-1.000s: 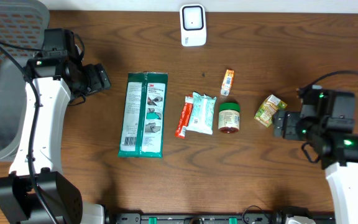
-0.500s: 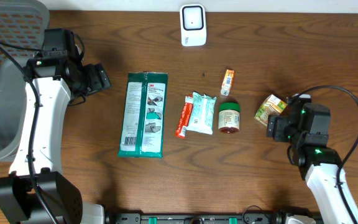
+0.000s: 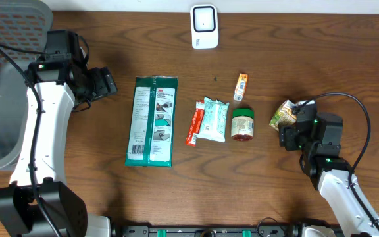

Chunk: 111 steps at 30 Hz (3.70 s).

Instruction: Scan the item barcode

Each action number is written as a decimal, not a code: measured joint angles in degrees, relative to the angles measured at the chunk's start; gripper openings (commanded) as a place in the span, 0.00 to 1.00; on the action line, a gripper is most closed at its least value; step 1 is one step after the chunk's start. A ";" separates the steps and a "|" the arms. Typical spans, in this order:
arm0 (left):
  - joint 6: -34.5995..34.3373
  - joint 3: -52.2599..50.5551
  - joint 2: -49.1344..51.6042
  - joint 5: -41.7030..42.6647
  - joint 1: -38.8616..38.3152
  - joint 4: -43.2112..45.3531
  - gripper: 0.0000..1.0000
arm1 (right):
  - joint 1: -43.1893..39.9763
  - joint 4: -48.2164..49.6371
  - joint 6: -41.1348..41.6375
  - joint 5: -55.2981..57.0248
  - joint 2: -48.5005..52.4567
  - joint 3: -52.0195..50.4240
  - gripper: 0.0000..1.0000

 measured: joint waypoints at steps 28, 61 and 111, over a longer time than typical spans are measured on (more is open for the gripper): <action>0.00 0.00 0.00 0.00 0.00 0.00 0.93 | -0.04 -1.22 0.72 -6.36 -0.68 0.00 0.36; 0.00 0.00 0.00 0.00 0.00 0.00 0.92 | -0.04 -41.94 10.01 -2.36 -0.87 24.09 0.20; 0.00 0.00 0.00 0.00 0.00 0.00 0.92 | 4.96 -59.08 29.44 2.47 33.09 44.44 0.58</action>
